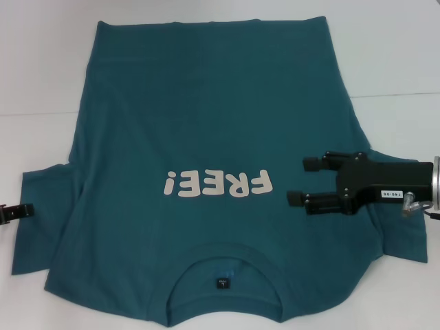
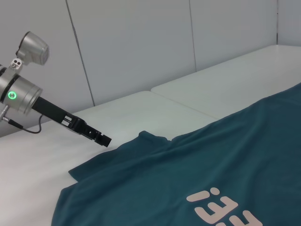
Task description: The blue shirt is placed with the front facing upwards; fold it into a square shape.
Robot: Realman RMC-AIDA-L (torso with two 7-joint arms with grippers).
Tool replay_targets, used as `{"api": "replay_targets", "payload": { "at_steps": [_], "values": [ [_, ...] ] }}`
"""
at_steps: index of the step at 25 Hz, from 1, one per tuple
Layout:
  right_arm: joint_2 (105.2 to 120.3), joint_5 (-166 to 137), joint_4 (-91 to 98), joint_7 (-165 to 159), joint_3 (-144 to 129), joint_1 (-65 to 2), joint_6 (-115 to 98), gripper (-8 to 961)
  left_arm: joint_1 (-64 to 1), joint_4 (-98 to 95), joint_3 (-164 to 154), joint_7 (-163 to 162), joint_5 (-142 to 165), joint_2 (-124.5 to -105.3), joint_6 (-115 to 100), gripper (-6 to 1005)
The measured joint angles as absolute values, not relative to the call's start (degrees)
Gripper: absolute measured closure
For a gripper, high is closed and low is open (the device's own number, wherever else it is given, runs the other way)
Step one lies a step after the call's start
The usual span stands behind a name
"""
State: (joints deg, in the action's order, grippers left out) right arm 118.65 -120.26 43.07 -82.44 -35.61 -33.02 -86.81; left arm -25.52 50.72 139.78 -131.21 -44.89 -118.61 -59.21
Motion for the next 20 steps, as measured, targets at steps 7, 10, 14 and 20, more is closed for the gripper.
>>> {"api": "replay_targets", "payload": {
  "at_steps": [7,10,14,20],
  "values": [
    [118.64,-120.3,43.1,-82.4,-35.6,-33.1,-86.8,39,-26.8,48.1,139.8,-131.8,-43.3,-118.42,-58.6,271],
    [118.65,-120.3,43.1,-82.4,-35.7,-33.1,-86.8,39,-27.8,46.5,139.5,-131.9,-43.4,-118.13,-59.1,131],
    [118.65,-120.4,43.2,-82.4,-35.8,-33.1,-86.8,38,-28.9,45.2,139.2,-131.8,-43.4,-118.02,-60.2,89],
    [118.65,-120.4,43.2,-82.4,-35.9,-33.0,-86.8,38,-29.2,45.1,139.1,-131.7,-43.7,-118.11,-61.5,92]
  ]
}}
